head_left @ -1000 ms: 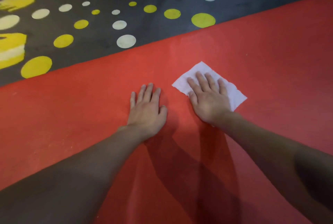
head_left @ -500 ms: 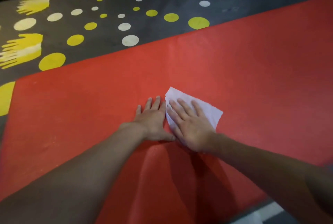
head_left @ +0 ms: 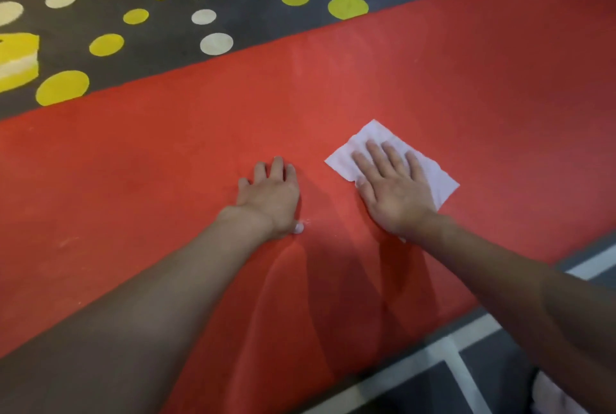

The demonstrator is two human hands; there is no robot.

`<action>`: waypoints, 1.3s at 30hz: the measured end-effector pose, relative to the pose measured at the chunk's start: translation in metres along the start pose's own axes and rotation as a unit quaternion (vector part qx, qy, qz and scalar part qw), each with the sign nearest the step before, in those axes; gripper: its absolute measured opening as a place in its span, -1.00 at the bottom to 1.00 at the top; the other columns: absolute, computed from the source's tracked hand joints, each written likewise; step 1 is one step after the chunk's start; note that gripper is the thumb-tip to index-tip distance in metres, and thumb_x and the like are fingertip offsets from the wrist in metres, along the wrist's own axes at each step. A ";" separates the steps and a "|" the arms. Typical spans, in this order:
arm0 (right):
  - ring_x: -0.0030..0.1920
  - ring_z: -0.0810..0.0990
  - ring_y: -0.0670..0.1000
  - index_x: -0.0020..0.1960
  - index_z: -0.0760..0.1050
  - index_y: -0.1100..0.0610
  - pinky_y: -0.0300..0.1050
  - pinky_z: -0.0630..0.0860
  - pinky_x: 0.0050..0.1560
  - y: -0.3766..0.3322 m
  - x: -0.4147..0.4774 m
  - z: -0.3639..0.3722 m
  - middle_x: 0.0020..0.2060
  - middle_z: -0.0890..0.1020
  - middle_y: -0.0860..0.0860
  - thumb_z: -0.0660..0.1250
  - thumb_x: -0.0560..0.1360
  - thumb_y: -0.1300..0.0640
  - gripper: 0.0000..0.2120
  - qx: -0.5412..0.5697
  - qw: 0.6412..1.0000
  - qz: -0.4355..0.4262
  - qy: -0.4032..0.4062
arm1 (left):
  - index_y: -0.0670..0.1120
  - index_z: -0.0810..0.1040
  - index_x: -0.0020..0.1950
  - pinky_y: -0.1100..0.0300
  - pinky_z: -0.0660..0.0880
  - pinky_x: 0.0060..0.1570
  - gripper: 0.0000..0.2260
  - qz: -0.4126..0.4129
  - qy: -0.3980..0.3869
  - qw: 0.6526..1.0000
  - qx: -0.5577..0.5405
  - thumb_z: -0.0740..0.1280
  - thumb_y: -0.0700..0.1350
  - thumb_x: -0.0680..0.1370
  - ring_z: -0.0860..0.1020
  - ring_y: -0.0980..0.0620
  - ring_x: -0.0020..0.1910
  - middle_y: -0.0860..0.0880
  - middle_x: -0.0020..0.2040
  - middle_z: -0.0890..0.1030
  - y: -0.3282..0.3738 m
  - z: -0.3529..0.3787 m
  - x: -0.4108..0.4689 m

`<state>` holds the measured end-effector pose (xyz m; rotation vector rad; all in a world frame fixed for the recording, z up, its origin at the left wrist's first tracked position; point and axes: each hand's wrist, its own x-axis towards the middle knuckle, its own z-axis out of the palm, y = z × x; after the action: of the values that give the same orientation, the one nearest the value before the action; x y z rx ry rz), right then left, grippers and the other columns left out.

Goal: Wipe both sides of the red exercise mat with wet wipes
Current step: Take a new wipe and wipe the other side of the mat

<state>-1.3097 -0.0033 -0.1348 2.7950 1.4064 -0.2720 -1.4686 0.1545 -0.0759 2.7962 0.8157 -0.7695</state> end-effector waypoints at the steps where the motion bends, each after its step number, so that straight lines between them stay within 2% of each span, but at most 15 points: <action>1: 0.60 -0.11 0.07 0.61 -0.05 -0.09 0.17 -0.20 0.54 -0.013 -0.007 0.004 0.61 -0.05 -0.02 -0.33 0.54 -0.20 -0.34 -0.006 1.000 0.022 0.012 | -0.17 -0.11 0.60 -0.26 0.14 0.42 0.01 -0.004 -0.007 1.000 -0.011 0.48 0.16 0.44 -0.06 -0.25 0.56 -0.12 0.60 -0.13 0.001 0.000 0.000; 4: 0.58 0.08 0.17 0.59 0.11 -0.03 0.28 -0.01 0.52 -0.038 -0.045 0.011 0.59 0.10 0.07 -0.18 0.59 -0.16 -0.40 -0.022 0.994 -0.107 -0.003 | -0.13 -0.24 0.60 -0.23 0.00 0.51 0.09 -0.008 -0.060 0.997 -0.044 0.49 0.18 0.42 -0.22 -0.21 0.57 -0.11 0.59 -0.30 0.001 -0.004 -0.002; 7: 0.55 0.18 0.14 0.56 0.19 -0.07 0.24 0.12 0.49 0.008 -0.054 0.008 0.57 0.20 0.04 -0.08 0.62 -0.13 -0.47 -0.077 0.971 -0.224 -0.020 | -0.13 -0.35 0.57 -0.27 -0.06 0.50 0.26 -0.004 -0.121 0.992 -0.026 0.54 0.27 0.30 -0.32 -0.24 0.54 -0.12 0.55 -0.41 0.012 0.001 -0.014; 11: 0.58 0.09 0.13 0.59 0.13 -0.01 0.23 -0.02 0.53 0.008 -0.065 0.014 0.58 0.15 0.05 -0.15 0.61 -0.13 -0.42 -0.023 0.999 0.022 0.032 | -0.16 -0.36 0.56 -0.36 -0.04 0.46 0.28 -0.021 -0.103 0.994 -0.023 0.56 0.22 0.30 -0.32 -0.29 0.53 -0.16 0.55 -0.40 0.030 0.013 -0.030; 13: 0.56 0.14 0.19 0.58 0.16 0.08 0.31 0.05 0.50 -0.025 -0.090 0.022 0.57 0.17 0.13 -0.07 0.61 -0.11 -0.42 -0.026 0.999 -0.019 0.031 | -0.17 -0.32 0.57 -0.37 -0.01 0.45 0.25 -0.029 -0.081 0.996 -0.031 0.57 0.18 0.31 -0.28 -0.30 0.54 -0.17 0.57 -0.35 0.033 0.013 -0.034; 16: 0.56 0.15 0.13 0.57 0.19 -0.03 0.24 0.08 0.50 0.002 -0.105 0.019 0.57 0.17 0.05 -0.05 0.63 -0.12 -0.47 -0.056 0.976 -0.210 -0.007 | -0.14 -0.26 0.59 -0.32 0.01 0.47 0.18 -0.022 -0.052 0.998 -0.032 0.54 0.19 0.35 -0.23 -0.27 0.56 -0.16 0.59 -0.29 0.031 0.017 -0.039; 17: 0.56 0.14 0.11 0.57 0.17 -0.07 0.22 0.06 0.50 0.017 -0.100 0.015 0.58 0.16 0.02 -0.08 0.64 -0.12 -0.48 -0.059 0.976 -0.207 0.001 | -0.12 -0.25 0.60 -0.29 0.01 0.48 0.17 -0.020 -0.048 0.998 -0.032 0.54 0.20 0.35 -0.22 -0.26 0.56 -0.15 0.59 -0.27 0.030 0.020 -0.041; 21: 0.57 0.12 0.16 0.58 0.16 0.03 0.27 0.02 0.52 0.007 -0.106 0.023 0.57 0.17 0.09 -0.09 0.63 -0.10 -0.44 -0.018 0.997 0.051 0.057 | -0.12 -0.24 0.60 -0.29 0.01 0.48 0.16 -0.026 -0.047 0.997 -0.046 0.55 0.16 0.35 -0.22 -0.26 0.56 -0.15 0.59 -0.28 0.032 0.020 -0.041; 23: 0.56 0.14 0.20 0.58 0.17 0.09 0.31 0.05 0.50 -0.017 -0.127 0.030 0.56 0.17 0.16 -0.04 0.62 -0.10 -0.43 -0.019 0.999 -0.016 0.046 | -0.12 -0.24 0.60 -0.30 0.01 0.48 0.16 -0.025 -0.048 0.997 -0.048 0.56 0.14 0.35 -0.22 -0.26 0.56 -0.15 0.59 -0.28 0.035 0.018 -0.040; 26: 0.57 0.12 0.13 0.58 0.16 -0.04 0.24 0.05 0.51 0.023 -0.132 0.024 0.58 0.14 0.04 -0.05 0.64 -0.12 -0.47 -0.055 0.981 -0.187 0.010 | -0.07 -0.23 0.61 -0.22 0.00 0.51 0.15 -0.013 -0.058 0.997 -0.057 0.56 0.13 0.35 -0.22 -0.21 0.57 -0.12 0.59 -0.29 0.025 0.016 -0.037; 30: 0.56 0.14 0.17 0.58 0.17 0.03 0.27 0.01 0.51 0.022 -0.132 0.025 0.57 0.18 0.10 -0.09 0.63 -0.10 -0.45 -0.002 0.995 0.078 0.067 | 0.10 -0.20 0.60 -0.02 -0.03 0.55 0.12 0.007 -0.052 0.994 -0.095 0.59 -0.01 0.36 -0.24 -0.13 0.58 -0.14 0.58 -0.32 0.004 0.024 -0.032; 31: 0.56 0.14 0.21 0.57 0.18 0.10 0.31 0.01 0.50 -0.002 -0.139 0.031 0.56 0.19 0.17 -0.08 0.62 -0.10 -0.43 -0.004 0.994 0.091 0.067 | 0.16 -0.19 0.60 -0.03 -0.04 0.55 0.11 -0.001 -0.042 0.994 -0.105 0.59 -0.02 0.36 -0.26 -0.14 0.57 -0.15 0.57 -0.35 0.003 0.025 -0.034; 33: 0.55 0.13 0.26 0.58 0.16 0.13 0.37 0.07 0.47 -0.041 -0.157 0.039 0.55 0.16 0.22 -0.07 0.62 -0.12 -0.40 -0.017 0.999 -0.028 0.044 | 0.25 -0.17 0.58 -0.12 -0.06 0.54 0.12 -0.033 -0.018 0.994 -0.102 0.60 0.02 0.33 -0.29 -0.22 0.56 -0.18 0.56 -0.37 0.003 0.026 -0.038; 36: 0.55 0.18 0.16 0.57 0.21 -0.03 0.27 0.13 0.47 -0.021 -0.150 0.036 0.56 0.21 0.09 -0.02 0.63 -0.12 -0.47 -0.043 0.976 -0.210 0.045 | 0.20 -0.23 0.58 -0.27 -0.05 0.49 0.16 -0.095 -0.017 0.989 -0.108 0.59 0.15 0.30 -0.23 -0.32 0.55 -0.18 0.58 -0.30 -0.003 0.025 -0.045; 39: 0.57 0.11 0.13 0.57 0.16 -0.05 0.26 0.04 0.50 -0.013 -0.138 0.028 0.58 0.17 0.05 -0.07 0.64 -0.12 -0.48 -0.015 0.997 -0.038 0.060 | 0.12 -0.19 0.61 -0.27 0.03 0.47 0.14 -0.099 -0.020 0.989 -0.110 0.55 0.25 0.30 -0.17 -0.26 0.57 -0.11 0.60 -0.24 -0.010 0.029 -0.049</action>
<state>-1.4051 -0.1079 -0.1403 2.7801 1.5298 -0.0842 -1.5217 0.1323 -0.0760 2.5247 1.1113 -0.7125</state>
